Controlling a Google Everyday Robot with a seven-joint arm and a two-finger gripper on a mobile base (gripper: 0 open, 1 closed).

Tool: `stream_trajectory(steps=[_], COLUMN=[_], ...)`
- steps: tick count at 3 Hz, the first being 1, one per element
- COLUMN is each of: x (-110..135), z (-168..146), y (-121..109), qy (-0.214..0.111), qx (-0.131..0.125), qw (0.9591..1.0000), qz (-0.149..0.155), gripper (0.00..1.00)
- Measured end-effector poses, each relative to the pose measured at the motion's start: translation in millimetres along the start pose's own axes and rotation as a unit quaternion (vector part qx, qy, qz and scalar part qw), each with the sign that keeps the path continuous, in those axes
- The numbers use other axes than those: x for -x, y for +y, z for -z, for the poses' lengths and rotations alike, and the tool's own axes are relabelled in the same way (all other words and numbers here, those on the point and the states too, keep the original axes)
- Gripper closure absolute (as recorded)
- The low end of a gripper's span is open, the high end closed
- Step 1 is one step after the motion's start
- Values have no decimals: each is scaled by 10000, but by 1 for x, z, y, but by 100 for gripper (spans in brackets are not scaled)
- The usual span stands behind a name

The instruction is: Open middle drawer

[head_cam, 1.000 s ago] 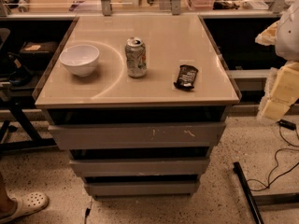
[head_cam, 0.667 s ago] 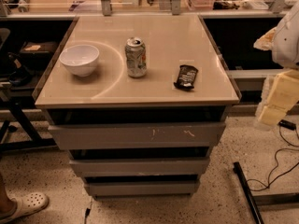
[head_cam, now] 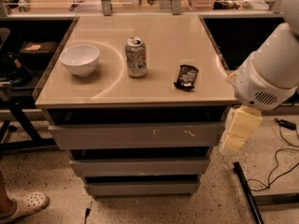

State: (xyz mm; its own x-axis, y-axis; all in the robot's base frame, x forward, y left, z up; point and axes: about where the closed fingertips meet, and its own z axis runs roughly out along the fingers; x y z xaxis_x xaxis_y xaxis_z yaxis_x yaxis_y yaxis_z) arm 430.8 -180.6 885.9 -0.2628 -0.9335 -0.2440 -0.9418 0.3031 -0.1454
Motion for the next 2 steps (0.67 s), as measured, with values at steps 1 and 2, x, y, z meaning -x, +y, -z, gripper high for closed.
stream_trajectory(steps=[1,2], x=[6,6], z=[-42,-45], y=[6,6], qy=[-131,-133], qx=[390,425], qw=[9991,9990], qz=[-75,-83], gripper=[0,0])
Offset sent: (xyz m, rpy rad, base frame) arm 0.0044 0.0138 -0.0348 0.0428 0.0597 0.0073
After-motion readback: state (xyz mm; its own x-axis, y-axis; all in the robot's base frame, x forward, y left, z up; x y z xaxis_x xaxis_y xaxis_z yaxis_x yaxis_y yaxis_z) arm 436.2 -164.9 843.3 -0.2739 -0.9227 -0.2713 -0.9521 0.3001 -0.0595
